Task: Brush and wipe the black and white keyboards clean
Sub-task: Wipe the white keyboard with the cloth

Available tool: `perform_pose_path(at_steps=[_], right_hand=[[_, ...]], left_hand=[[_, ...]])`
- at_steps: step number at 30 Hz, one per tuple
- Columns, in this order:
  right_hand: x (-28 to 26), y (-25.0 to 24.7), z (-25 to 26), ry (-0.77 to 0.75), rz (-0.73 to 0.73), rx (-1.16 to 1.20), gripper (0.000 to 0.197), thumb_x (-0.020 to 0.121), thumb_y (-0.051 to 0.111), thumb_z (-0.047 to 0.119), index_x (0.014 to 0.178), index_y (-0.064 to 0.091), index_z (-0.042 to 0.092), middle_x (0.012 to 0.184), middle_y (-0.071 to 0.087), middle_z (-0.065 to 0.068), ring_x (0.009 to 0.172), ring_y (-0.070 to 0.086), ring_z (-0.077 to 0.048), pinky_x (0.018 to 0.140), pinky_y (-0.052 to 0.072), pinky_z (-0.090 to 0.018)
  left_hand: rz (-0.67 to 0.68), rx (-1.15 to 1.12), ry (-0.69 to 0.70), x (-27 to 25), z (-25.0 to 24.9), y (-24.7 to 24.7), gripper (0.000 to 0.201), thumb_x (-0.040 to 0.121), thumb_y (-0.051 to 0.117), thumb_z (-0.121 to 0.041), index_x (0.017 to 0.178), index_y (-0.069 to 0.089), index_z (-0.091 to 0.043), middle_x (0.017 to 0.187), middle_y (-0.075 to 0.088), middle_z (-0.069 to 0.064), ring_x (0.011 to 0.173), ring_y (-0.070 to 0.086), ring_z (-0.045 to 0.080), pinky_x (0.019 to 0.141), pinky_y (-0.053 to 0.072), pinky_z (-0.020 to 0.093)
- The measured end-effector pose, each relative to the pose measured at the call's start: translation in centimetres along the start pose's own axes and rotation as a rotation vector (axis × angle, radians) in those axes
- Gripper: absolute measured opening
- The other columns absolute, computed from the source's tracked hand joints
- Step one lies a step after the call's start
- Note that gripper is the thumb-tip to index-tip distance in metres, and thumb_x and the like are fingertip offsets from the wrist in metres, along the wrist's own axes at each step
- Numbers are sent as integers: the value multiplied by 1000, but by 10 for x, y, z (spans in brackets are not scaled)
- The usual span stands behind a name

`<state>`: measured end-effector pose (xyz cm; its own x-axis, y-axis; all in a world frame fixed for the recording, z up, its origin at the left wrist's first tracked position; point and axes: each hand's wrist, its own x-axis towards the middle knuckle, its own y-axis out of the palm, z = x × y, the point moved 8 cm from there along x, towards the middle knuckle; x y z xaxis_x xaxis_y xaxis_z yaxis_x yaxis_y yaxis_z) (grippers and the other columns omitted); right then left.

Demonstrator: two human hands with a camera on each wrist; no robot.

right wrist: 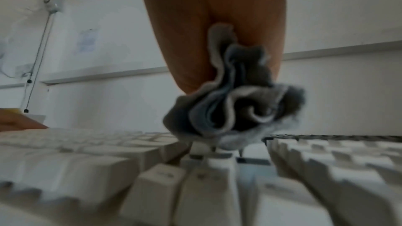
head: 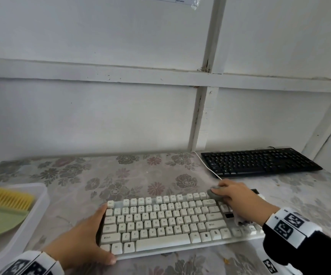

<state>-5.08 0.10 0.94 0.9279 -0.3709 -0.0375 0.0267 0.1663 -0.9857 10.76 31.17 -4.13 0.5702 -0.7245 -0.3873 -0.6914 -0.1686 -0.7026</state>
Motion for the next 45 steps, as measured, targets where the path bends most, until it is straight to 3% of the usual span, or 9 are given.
perform_pose_path(at_steps=[3, 10, 15, 18, 23, 28, 35, 40, 45], right_hand=[[6, -4, -15, 73, -11, -10, 33, 97, 41, 39, 94, 67, 18, 96, 55, 5, 77, 54, -6, 60, 37, -10], [0, -25, -76, 237, -55, -53, 21, 95, 52, 22, 103, 70, 15, 95, 53, 0, 83, 57, -16, 74, 41, -26], [-20, -10, -57, 164, 9, -71, 23, 97, 46, 29, 108, 65, 36, 96, 52, 9, 90, 46, -16, 76, 36, -25], [-21, -13, -53, 190, 17, -107, 27, 98, 45, 28, 78, 53, 44, 95, 51, 9, 92, 40, -18, 72, 34, -26], [-29, -17, -76, 315, -10, -133, 19, 97, 47, 22, 87, 62, 16, 86, 41, 9, 94, 43, -20, 58, 50, -20], [-35, -34, -116, 421, -31, -60, 32, 97, 49, 30, 91, 67, 5, 87, 50, 3, 67, 45, -3, 55, 32, -14], [-16, -15, -54, 86, 37, -21, 23, 97, 46, 33, 101, 67, 24, 99, 51, 7, 83, 43, 0, 65, 35, -13], [-26, -13, -86, 217, 33, -88, 27, 99, 39, 32, 94, 61, 17, 86, 44, 9, 78, 36, -3, 57, 28, -17], [-36, -28, -131, 319, 34, -168, 26, 98, 47, 32, 100, 69, 18, 87, 45, 7, 78, 47, -7, 60, 29, -14]], left_hand=[[6, 2, 1, 0, -1, 1, 142, 39, 85, -50, 145, -8, -36, 137, 37, -21, 123, 41, 2, 106, 32, 22], [-2, 14, -10, -1, 0, 0, 147, 35, 83, -60, 146, -11, -36, 144, 31, -18, 127, 37, 3, 110, 29, 26], [3, 16, -11, 0, 1, -1, 141, 42, 78, -59, 145, -15, -34, 146, 27, -18, 129, 34, 2, 110, 29, 24], [23, -6, 3, -2, -1, -1, 153, 29, 79, -71, 145, -14, -35, 144, 27, -20, 129, 33, 1, 110, 29, 25], [18, -36, -7, 0, 3, 2, 142, 40, 80, -59, 145, -13, -37, 142, 28, -24, 127, 35, -2, 110, 30, 26], [26, -43, 6, -1, 0, 1, 130, 53, 83, -48, 139, -14, -41, 125, 26, -32, 114, 36, -8, 95, 31, 12], [33, -68, 63, -1, -15, 0, 106, 57, 84, -42, 117, -2, -53, 111, 19, -42, 98, 34, -22, 78, 30, 1], [-109, -21, 87, 7, 16, 1, 126, 46, 79, -52, 143, -1, -45, 147, 26, -21, 132, 32, -1, 109, 33, 23], [-167, -1, 94, 20, 32, 5, 133, 42, 80, -60, 145, -2, -45, 150, 21, -22, 136, 28, 1, 112, 32, 29]])
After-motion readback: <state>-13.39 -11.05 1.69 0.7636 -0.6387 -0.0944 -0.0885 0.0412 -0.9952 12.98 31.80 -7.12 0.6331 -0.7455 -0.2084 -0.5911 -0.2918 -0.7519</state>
